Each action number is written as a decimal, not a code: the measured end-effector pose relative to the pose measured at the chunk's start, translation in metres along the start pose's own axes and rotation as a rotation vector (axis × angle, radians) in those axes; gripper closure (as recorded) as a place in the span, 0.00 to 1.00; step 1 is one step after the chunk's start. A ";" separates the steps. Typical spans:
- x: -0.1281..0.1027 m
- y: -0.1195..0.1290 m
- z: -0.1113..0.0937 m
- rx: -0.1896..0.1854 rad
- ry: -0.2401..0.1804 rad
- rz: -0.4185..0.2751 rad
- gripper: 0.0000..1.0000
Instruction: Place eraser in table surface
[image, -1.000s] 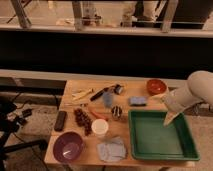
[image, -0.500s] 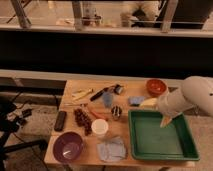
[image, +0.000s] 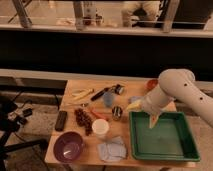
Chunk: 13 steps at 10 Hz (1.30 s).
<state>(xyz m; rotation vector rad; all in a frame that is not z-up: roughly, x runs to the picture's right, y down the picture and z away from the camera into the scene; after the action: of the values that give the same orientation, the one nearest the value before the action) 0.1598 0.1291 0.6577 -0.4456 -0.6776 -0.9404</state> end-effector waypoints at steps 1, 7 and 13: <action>0.000 0.000 0.000 0.000 0.000 0.001 0.20; 0.000 0.001 0.000 -0.004 0.002 -0.001 0.20; 0.008 -0.093 0.031 0.025 0.008 -0.126 0.20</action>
<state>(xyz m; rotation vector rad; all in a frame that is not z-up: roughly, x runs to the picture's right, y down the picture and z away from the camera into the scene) 0.0735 0.0946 0.6916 -0.3799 -0.7157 -1.0511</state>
